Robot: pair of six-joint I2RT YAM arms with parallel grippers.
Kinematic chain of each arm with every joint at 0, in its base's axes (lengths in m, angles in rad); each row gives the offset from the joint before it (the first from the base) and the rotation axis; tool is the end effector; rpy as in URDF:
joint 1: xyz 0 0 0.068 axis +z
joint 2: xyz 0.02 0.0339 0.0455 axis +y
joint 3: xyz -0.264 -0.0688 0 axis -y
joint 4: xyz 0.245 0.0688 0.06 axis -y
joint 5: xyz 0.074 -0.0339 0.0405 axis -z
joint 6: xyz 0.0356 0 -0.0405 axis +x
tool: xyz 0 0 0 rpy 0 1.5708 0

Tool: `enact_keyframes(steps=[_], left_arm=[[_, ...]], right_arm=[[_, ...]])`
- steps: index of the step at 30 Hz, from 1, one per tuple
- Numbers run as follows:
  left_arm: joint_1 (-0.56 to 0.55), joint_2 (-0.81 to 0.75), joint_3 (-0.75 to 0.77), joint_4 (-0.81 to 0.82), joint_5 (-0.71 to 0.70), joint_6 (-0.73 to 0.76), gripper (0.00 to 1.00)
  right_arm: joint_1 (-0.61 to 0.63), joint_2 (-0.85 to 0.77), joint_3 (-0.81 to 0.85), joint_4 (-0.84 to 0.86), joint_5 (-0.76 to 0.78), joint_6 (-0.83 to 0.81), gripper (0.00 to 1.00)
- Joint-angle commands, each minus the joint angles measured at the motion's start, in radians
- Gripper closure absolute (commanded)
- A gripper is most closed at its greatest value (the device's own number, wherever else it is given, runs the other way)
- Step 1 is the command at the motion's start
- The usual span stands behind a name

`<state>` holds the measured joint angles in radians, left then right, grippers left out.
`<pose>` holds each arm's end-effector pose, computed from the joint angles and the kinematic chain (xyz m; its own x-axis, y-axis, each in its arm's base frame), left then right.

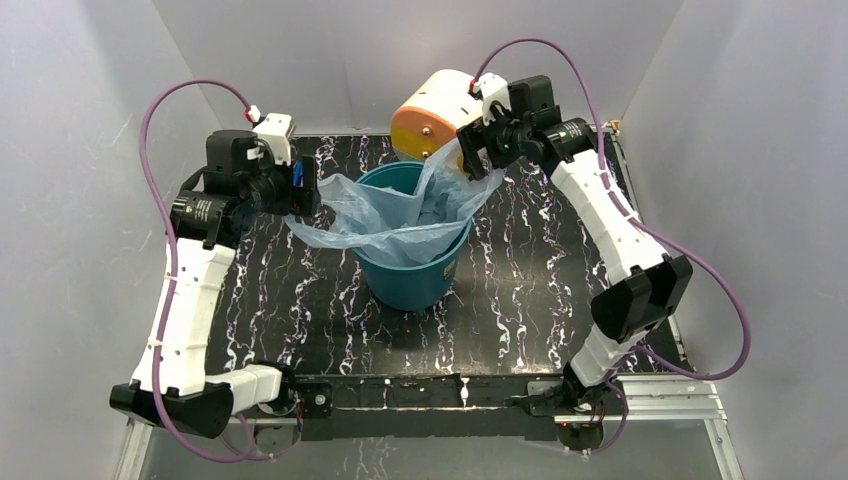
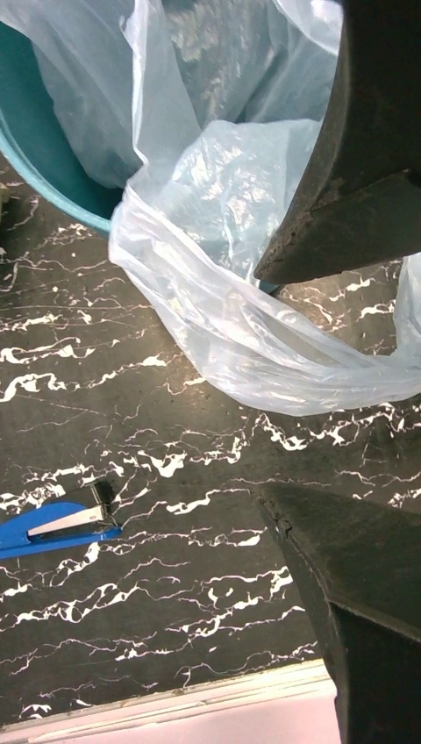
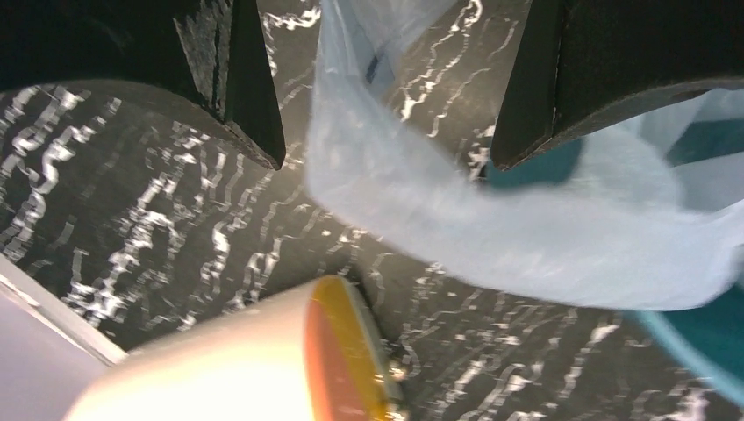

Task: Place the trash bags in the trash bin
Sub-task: Place the trash bag in the trash bin.

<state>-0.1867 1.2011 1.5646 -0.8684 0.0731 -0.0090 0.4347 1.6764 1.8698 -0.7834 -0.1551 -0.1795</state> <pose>0.2237 -0.0449 0.4499 -0.4775 0.0811 -0.8749 0.2436 0.9689 -0.0432 0.3310 0.1597 0.4213 -0.4014 -0.3809 -0.8329 -0.6140 0.7867 -0.0638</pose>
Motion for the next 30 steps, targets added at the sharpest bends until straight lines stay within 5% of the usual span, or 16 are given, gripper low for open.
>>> enact_keyframes(steps=[1,6,10,15,20,26,30], left_arm=[[0.004,-0.016,-0.025,-0.021,-0.014,0.037,0.24],[0.004,-0.035,-0.071,0.045,-0.044,0.043,0.38],[0.004,-0.027,-0.087,0.096,-0.096,0.016,0.39],[0.004,-0.034,-0.114,0.146,-0.083,-0.029,0.44],[0.004,-0.028,-0.128,0.165,-0.046,-0.033,0.62],[0.004,-0.022,-0.098,0.143,-0.053,-0.031,0.58],[0.004,-0.031,-0.066,0.131,-0.027,-0.008,0.24]], right_arm=[[-0.002,-0.006,0.070,-0.002,0.193,-0.022,0.02],[-0.003,-0.111,-0.017,0.085,0.188,0.006,0.01],[-0.004,-0.209,-0.068,0.165,0.131,0.046,0.01],[0.005,-0.308,-0.243,0.324,-0.076,-0.197,0.02],[0.038,-0.326,-0.370,0.473,0.041,-0.411,0.01],[0.046,-0.237,-0.267,0.473,0.078,-0.519,0.02],[0.064,-0.213,-0.245,0.444,0.069,-0.576,0.01]])
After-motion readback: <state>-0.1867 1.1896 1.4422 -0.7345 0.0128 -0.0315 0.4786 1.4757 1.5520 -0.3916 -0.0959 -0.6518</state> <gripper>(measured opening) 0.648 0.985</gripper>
